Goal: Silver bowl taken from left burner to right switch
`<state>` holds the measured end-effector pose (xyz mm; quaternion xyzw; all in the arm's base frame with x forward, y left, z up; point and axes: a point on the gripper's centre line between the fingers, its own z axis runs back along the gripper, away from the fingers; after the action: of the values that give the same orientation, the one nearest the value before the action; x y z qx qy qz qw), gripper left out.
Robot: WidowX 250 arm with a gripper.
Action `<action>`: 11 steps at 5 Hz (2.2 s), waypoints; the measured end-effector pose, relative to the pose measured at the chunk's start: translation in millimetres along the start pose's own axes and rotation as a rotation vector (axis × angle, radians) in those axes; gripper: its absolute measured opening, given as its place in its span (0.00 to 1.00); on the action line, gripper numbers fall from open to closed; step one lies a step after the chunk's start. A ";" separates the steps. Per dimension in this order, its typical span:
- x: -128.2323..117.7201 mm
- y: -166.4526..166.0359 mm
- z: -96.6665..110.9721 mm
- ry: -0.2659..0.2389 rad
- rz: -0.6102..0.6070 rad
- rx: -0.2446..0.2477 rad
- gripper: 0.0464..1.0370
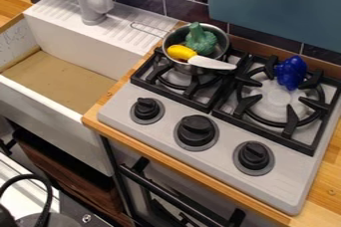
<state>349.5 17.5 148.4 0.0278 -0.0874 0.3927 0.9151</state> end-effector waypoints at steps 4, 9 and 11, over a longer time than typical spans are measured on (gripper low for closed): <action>37.9 50.2 -46.5 -0.005 -0.016 -0.064 0.96; 28.2 79.5 -112.0 0.030 0.045 -0.046 0.96; 24.3 82.9 -119.2 0.033 0.026 -0.036 0.70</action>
<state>322.4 106.3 34.2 0.0037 -0.0799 0.4032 0.9116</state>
